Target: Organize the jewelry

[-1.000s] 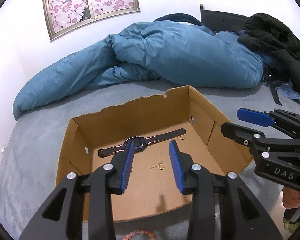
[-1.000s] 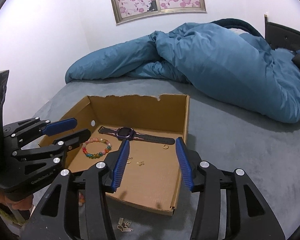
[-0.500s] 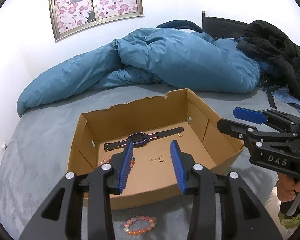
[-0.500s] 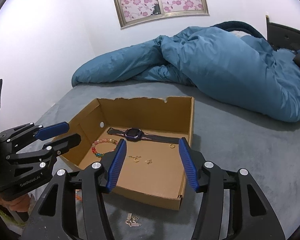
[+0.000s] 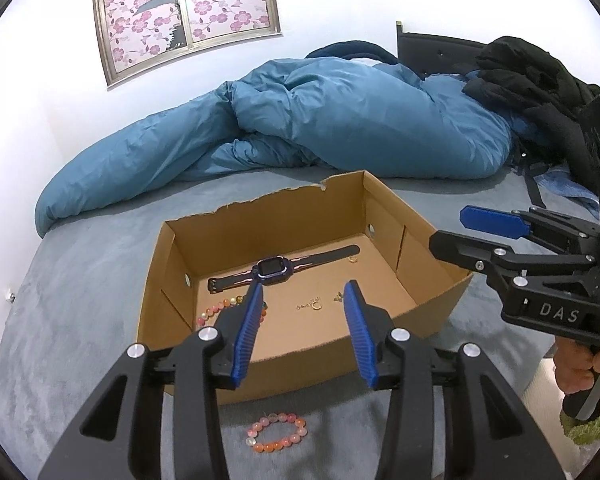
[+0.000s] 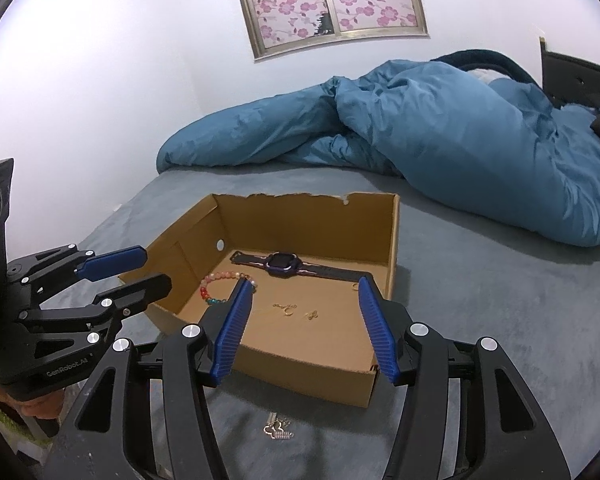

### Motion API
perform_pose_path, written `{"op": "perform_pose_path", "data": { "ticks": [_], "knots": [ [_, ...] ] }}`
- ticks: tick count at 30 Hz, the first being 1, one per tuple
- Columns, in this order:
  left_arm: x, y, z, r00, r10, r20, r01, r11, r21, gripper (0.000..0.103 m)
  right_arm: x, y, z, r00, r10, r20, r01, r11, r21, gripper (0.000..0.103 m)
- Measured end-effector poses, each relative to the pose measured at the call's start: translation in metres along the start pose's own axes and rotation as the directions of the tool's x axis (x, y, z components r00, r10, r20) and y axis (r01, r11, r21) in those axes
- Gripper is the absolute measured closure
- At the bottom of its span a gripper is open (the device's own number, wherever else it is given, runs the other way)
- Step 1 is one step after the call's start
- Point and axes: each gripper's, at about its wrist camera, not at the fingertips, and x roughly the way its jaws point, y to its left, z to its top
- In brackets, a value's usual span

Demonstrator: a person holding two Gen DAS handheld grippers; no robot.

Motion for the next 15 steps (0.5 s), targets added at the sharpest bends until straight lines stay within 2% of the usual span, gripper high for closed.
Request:
{"op": "perform_pose_path", "data": {
  "ticks": [15],
  "knots": [
    [-0.002, -0.002, -0.010, 1.000, 0.007, -0.010, -0.006, 1.000, 0.011, 0.062, -0.015, 0.008, -0.011, 0.999, 0.046, 0.010, -0.045, 0.998, -0.048, 0.050]
  ]
}}
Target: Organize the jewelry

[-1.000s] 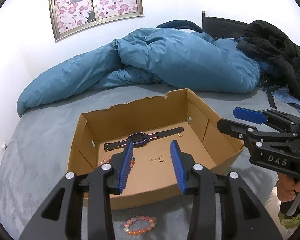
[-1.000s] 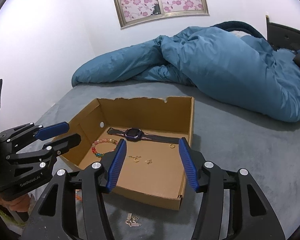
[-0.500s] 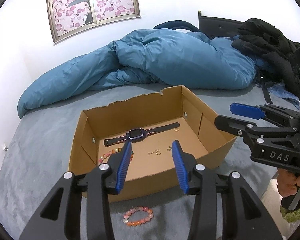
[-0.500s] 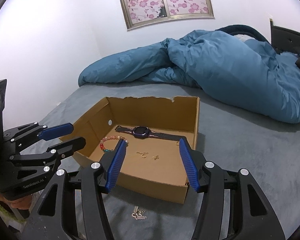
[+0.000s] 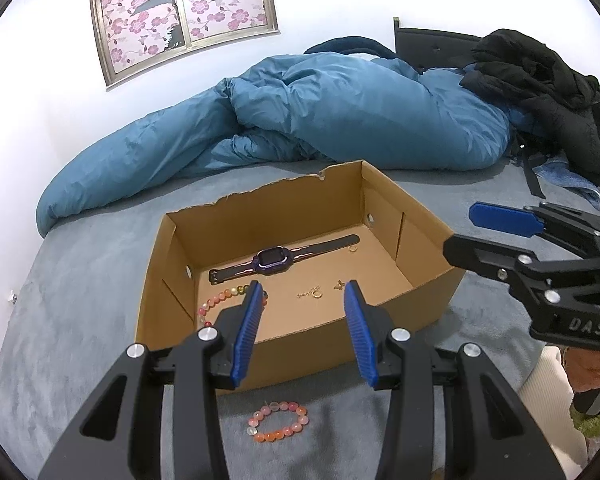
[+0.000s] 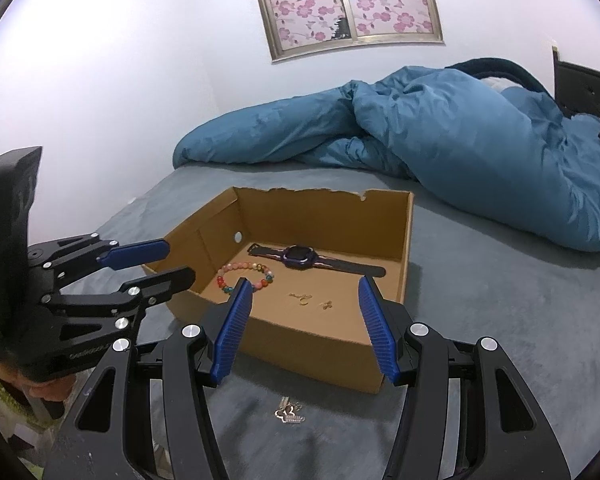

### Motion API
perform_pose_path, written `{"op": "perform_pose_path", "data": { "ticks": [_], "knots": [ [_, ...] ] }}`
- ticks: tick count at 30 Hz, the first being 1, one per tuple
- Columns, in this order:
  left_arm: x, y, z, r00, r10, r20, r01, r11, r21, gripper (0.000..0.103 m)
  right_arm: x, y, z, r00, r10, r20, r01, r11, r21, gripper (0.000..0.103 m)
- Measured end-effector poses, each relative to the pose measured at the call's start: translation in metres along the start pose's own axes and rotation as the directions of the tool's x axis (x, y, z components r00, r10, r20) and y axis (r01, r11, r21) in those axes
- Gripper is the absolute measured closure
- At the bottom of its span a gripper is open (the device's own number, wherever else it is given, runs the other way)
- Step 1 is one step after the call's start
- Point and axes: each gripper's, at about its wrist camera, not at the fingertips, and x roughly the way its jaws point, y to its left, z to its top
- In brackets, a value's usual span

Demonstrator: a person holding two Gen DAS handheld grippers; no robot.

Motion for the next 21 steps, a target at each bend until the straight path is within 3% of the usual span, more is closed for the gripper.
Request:
{"op": "perform_pose_path", "data": {
  "ticks": [21],
  "knots": [
    [0.001, 0.006, -0.013, 1.000, 0.001, -0.015, -0.001, 1.000, -0.025, 0.062, -0.001, 0.000, -0.022, 0.999, 0.039, -0.034, -0.038, 0.999, 0.017, 0.050]
  ]
}}
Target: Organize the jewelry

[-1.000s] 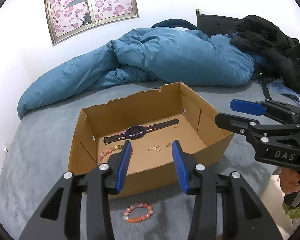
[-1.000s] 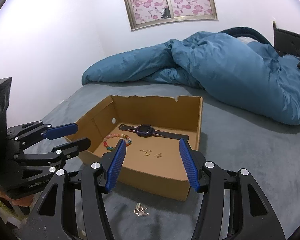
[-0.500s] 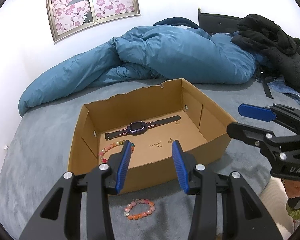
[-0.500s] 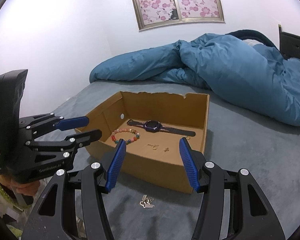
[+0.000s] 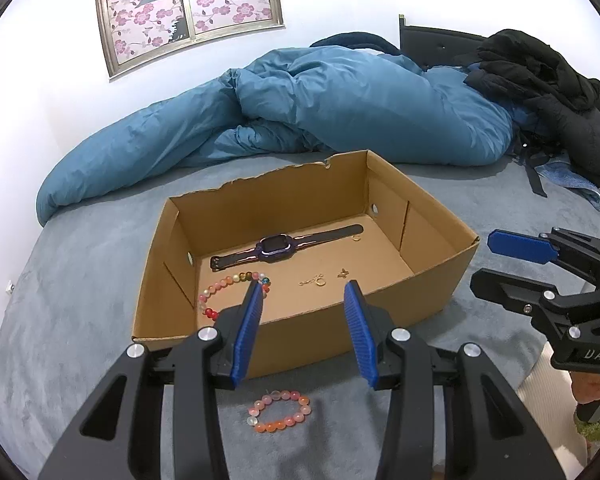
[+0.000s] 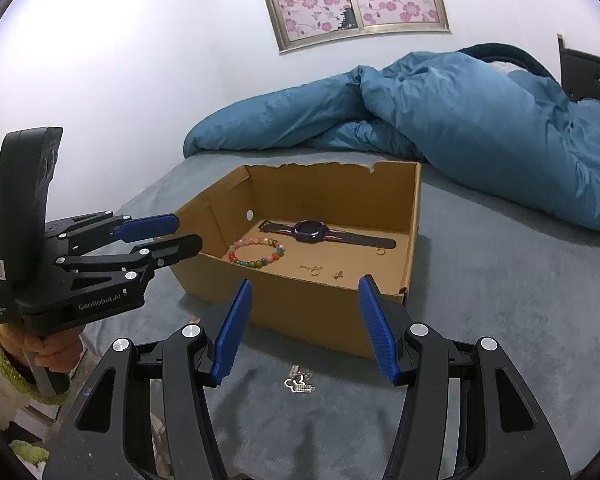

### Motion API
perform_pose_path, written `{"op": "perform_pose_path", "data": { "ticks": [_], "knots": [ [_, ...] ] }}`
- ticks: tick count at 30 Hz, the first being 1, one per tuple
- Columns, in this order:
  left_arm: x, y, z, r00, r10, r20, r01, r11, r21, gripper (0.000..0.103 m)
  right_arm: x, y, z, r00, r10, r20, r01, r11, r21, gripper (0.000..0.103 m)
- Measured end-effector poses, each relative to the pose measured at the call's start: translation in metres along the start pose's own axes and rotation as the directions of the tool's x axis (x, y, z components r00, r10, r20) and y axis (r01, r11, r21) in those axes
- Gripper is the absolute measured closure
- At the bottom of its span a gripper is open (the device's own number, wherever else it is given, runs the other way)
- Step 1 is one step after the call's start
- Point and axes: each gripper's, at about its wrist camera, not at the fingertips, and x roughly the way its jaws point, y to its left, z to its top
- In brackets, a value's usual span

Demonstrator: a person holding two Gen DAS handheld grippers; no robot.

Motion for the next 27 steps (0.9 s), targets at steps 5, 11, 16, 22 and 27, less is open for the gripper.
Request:
{"op": "perform_pose_path", "data": {
  "ticks": [5, 11, 16, 22, 27],
  "knots": [
    [-0.0003, 0.0012, -0.0014, 1.000, 0.002, -0.001, -0.002, 1.000, -0.001, 0.062, 0.0013, -0.0006, -0.0021, 1.000, 0.004, -0.002, -0.004, 1.000, 0.003, 0.050],
    [-0.0006, 0.0013, -0.0014, 1.000, 0.000, 0.001, 0.000, 1.000, -0.001, 0.062, 0.0021, -0.0009, -0.0041, 1.000, 0.004, -0.002, -0.004, 1.000, 0.004, 0.050],
    [-0.0002, 0.0018, -0.0023, 1.000, 0.000, 0.002, 0.000, 1.000, 0.001, 0.062, 0.0026, -0.0028, -0.0059, 1.000, 0.005, -0.001, -0.005, 1.000, 0.010, 0.050],
    [0.0004, 0.0015, -0.0023, 1.000, 0.001, 0.001, -0.001, 1.000, 0.002, 0.062, 0.0024, -0.0034, -0.0064, 1.000, 0.006, 0.002, -0.006, 1.000, 0.012, 0.050],
    [0.0003, 0.0016, -0.0022, 1.000, 0.000, 0.002, 0.000, 1.000, 0.002, 0.062, 0.0025, -0.0031, -0.0064, 1.000, 0.006, 0.001, -0.006, 1.000, 0.013, 0.050]
  ]
}}
